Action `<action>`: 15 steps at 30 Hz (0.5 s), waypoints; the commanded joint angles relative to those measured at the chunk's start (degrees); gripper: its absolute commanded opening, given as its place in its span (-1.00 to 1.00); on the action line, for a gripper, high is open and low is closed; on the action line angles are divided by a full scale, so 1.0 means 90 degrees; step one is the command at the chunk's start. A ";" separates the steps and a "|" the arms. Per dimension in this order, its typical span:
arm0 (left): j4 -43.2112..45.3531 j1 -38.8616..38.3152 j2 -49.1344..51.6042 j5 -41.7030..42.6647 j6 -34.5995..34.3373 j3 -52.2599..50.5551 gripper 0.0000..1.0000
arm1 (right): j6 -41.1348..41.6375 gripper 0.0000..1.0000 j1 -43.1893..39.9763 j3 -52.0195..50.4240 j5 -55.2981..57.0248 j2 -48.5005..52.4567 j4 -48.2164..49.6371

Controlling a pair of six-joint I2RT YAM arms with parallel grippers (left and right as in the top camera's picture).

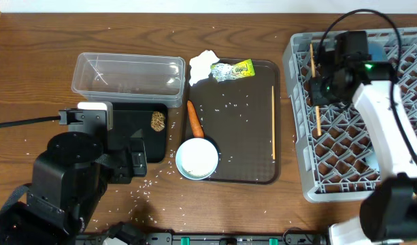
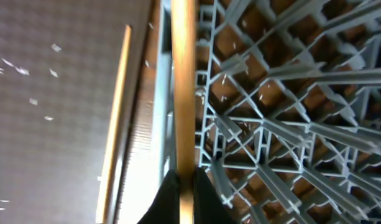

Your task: Sort waste into correct bins and load items into the dishwasher rack

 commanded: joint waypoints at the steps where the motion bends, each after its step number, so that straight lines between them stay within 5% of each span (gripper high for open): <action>1: -0.0002 0.0022 0.0002 -0.0080 -0.0032 0.0044 0.96 | -0.0199 -0.47 0.0126 -0.0046 -0.0066 0.0143 0.0002; 7: -0.0002 0.0022 0.0002 -0.0080 -0.0032 0.0044 0.96 | 0.0075 -0.32 0.0850 -0.0044 -0.1464 -0.0019 -0.0005; 15: -0.0002 0.0022 0.0002 -0.0080 -0.0032 0.0044 0.96 | 0.2290 -0.30 0.2086 -0.0364 0.0168 0.0282 0.0136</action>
